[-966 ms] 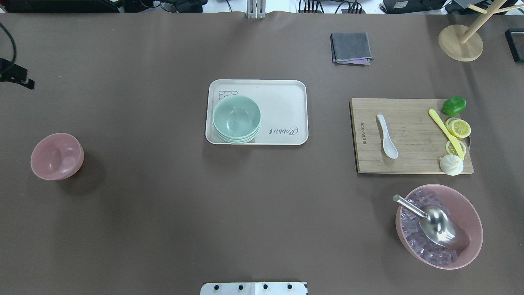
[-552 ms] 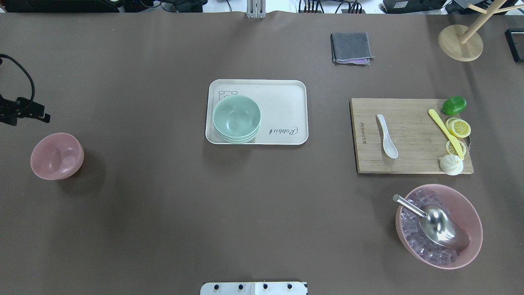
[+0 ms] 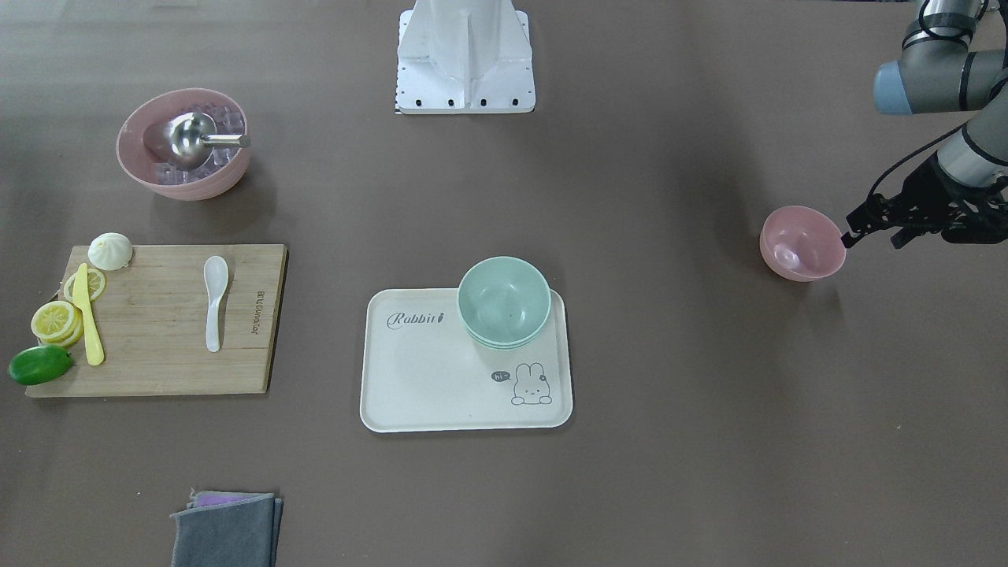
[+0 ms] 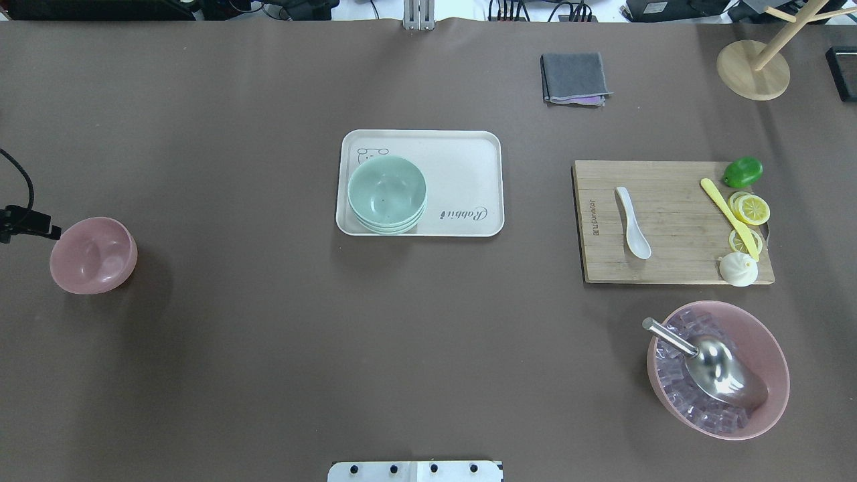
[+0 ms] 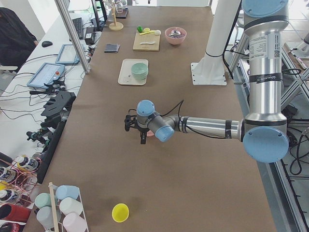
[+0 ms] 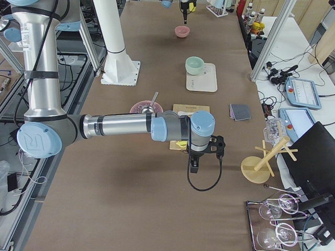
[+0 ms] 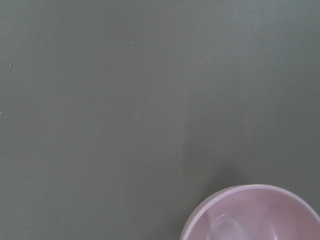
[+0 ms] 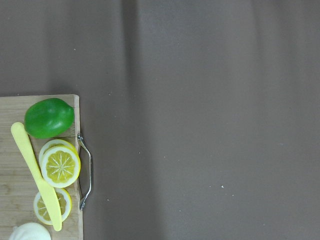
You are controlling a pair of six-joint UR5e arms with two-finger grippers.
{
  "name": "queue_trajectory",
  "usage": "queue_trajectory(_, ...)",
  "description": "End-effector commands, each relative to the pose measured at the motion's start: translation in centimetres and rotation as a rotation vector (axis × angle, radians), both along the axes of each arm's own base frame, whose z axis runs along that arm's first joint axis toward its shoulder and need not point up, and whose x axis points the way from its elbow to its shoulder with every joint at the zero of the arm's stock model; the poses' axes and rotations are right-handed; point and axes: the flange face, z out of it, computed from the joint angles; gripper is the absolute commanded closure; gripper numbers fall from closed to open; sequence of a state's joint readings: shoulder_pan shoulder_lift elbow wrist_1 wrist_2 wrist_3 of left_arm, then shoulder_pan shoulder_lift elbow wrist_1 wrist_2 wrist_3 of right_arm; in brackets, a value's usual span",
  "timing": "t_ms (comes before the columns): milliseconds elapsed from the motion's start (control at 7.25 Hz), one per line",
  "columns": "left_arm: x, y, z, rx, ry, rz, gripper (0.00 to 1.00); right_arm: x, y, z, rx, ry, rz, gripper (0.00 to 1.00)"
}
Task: Stack pink bowl on green and place spoon
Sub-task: 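Move the left gripper down to the pink bowl rim and grasp it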
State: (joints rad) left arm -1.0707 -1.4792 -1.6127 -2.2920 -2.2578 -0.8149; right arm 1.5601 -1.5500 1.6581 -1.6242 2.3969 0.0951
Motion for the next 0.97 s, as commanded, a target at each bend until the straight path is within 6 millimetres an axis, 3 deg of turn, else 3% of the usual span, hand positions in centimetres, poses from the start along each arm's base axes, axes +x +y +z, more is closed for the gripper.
queue_trajectory(0,1.1,0.1,0.2,0.009,0.012,0.019,0.14,0.0,0.0,0.0,0.000,-0.002,0.000,0.00)
queue_trajectory(276,1.4,0.3,0.2,0.015,0.016,0.039,0.44,0.0,-0.1,-0.1,0.001,-0.002,0.001,0.00)
queue_trajectory(690,3.1,0.9,0.0,0.020,0.019,0.075,0.67,0.0,-0.2,-0.3,0.007,-0.004,0.000,0.00)
queue_trajectory(828,3.1,1.0,-0.1,0.022,0.020,0.077,0.83,0.0,-0.2,-0.3,0.007,-0.002,0.000,0.00)
